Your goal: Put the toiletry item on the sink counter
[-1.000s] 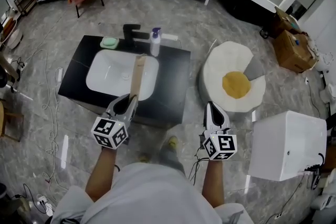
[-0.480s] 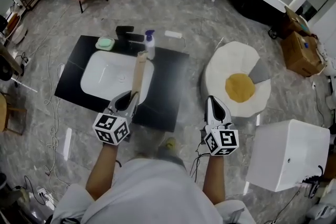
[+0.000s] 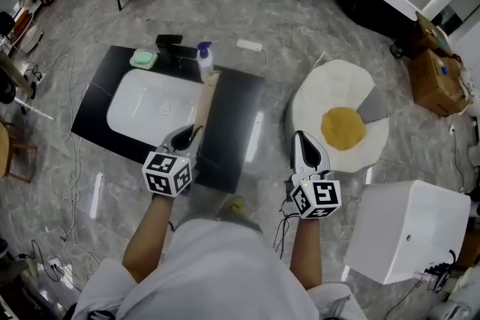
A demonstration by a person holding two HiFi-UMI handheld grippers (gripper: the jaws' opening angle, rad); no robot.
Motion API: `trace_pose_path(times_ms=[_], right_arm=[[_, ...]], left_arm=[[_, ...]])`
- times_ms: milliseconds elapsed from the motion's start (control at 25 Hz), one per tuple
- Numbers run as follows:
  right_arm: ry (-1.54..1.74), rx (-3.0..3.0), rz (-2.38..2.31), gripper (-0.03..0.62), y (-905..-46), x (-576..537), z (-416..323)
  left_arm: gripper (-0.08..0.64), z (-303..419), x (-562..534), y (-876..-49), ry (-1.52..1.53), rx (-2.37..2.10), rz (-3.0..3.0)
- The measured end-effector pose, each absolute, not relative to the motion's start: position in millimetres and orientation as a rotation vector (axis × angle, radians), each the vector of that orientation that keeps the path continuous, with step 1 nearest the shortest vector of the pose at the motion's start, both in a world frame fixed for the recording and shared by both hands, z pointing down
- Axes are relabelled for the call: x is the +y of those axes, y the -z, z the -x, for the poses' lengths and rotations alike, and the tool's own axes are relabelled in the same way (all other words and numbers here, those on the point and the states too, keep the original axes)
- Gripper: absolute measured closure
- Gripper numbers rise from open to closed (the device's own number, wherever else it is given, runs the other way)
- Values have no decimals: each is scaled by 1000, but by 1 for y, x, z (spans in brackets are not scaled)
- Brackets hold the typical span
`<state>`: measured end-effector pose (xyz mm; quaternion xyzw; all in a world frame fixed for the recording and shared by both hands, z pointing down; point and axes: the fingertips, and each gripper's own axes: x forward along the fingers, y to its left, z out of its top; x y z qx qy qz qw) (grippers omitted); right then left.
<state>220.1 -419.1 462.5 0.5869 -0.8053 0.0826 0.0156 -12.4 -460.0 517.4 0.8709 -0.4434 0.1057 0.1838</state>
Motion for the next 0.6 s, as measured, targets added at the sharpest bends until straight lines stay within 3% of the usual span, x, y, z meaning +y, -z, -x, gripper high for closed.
trace_pose_path(times_ms=[600], right_arm=[[-320,-2510,-1792,589,-486,-457,-260]], left_arm=[[511,-24,-488,-628,-559,-1247,-2258]])
